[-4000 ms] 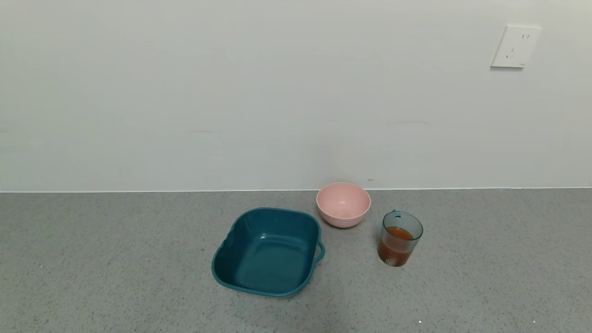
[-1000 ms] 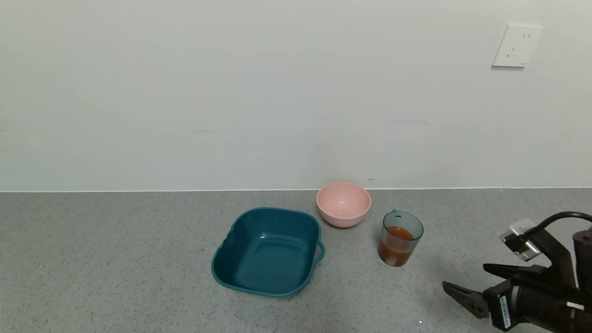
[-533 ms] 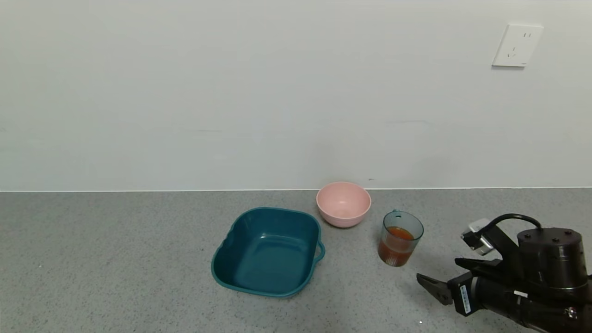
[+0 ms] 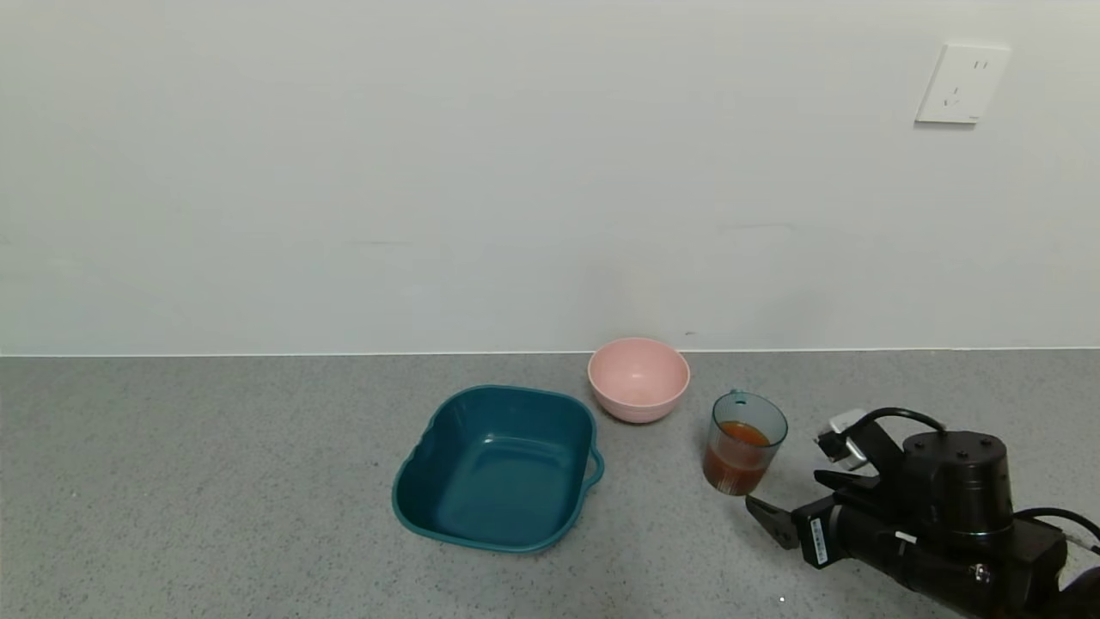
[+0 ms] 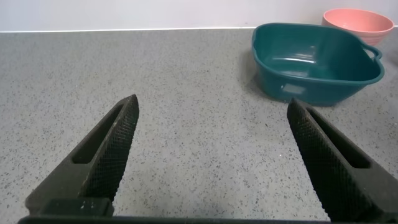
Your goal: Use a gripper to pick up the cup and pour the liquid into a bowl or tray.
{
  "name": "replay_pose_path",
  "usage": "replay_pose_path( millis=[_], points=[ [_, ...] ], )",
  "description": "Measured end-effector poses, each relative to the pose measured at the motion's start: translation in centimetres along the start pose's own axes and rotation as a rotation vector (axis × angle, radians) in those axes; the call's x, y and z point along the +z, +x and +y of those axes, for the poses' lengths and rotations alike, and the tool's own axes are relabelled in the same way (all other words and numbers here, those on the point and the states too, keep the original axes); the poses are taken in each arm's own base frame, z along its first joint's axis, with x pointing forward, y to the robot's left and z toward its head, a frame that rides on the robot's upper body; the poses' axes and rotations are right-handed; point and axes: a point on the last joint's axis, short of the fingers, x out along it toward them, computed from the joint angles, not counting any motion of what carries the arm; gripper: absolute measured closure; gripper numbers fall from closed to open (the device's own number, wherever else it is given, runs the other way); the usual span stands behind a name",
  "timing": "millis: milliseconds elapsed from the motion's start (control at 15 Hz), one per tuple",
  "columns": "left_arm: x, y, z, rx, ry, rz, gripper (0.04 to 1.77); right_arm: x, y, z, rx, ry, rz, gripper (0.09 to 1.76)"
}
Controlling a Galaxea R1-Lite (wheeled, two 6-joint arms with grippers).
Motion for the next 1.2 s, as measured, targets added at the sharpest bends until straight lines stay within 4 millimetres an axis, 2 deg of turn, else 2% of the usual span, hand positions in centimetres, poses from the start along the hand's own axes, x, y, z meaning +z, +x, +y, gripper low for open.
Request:
replay_pose_path(
  millis=[467, 800, 1200],
  points=[
    [0.0, 0.0, 0.0, 0.000, 0.000, 0.000, 0.09, -1.6, 3.0, 0.2, -0.007, -0.002, -0.057, 0.14],
    [0.0, 0.0, 0.0, 0.000, 0.000, 0.000, 0.09, -2.3, 3.6, 1.1, 0.019, -0.019, -0.070, 0.14],
    [0.0, 0.0, 0.0, 0.000, 0.000, 0.000, 0.09, -2.0, 4.3, 1.2, 0.000, -0.035, -0.152, 0.14]
  ],
)
